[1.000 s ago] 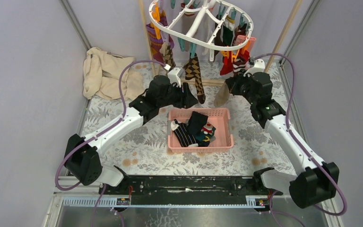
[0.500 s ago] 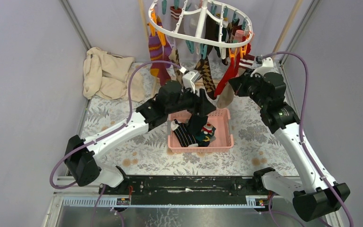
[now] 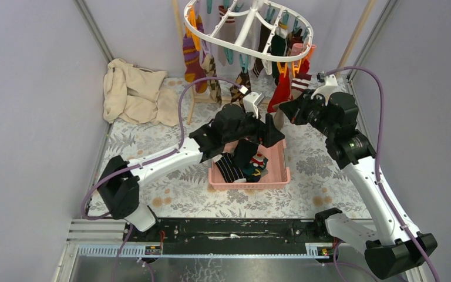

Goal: Remove the socks clipped to the hanger
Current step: Remove the sock from the hanger.

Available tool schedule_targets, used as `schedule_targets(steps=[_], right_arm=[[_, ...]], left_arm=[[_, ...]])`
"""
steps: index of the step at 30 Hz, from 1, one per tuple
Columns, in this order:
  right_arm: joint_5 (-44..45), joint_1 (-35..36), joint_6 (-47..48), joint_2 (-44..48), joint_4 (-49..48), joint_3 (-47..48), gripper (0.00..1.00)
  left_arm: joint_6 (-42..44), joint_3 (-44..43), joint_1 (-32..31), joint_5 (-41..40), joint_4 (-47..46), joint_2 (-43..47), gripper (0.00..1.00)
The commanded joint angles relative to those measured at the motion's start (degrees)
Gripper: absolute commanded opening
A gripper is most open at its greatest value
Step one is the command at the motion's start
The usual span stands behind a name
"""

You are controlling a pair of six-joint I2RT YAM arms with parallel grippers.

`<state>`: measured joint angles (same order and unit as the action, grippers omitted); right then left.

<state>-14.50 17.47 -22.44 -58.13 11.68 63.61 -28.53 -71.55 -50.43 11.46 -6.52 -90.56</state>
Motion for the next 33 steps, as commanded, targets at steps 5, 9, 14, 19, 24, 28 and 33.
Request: schedule_targets(steps=[5,9,14,19,24,28,33], right_arm=[[-5.51,0.19,-2.25,2.40,0.29,2.14,0.00],[-6.49,0.18,-2.48,2.80,0.91,1.63,0.00],[-7.71,0.19,-3.05,3.32,0.89,0.57,0.00],[-7.24,0.19,-2.74,2.92,1.22,-0.68,0.00],[-5.26,0.19,-1.29,1.44,1.89,-1.39,0.02],[-3.19,0.21,0.58,0.22,3.06,-1.87,0.11],[-0.73,0.19,2.56,-0.49,5.28,-0.64,0.28]], left_arm=[[3.71,-1.51,-1.19,-8.45,-7.65,-1.68,0.95],[4.87,-1.25,-1.28,-9.45,-8.59,-2.10,0.53],[5.37,-2.83,-1.29,-10.56,-6.42,-3.61,0.05],[5.33,-1.77,-1.26,-10.18,-6.70,-2.45,0.00],[5.20,-0.03,-1.29,-10.88,-7.56,-0.63,0.00],[5.07,0.85,-1.32,-11.20,-8.19,0.87,0.00],[5.22,1.40,-1.29,-11.26,-8.16,1.86,0.00]])
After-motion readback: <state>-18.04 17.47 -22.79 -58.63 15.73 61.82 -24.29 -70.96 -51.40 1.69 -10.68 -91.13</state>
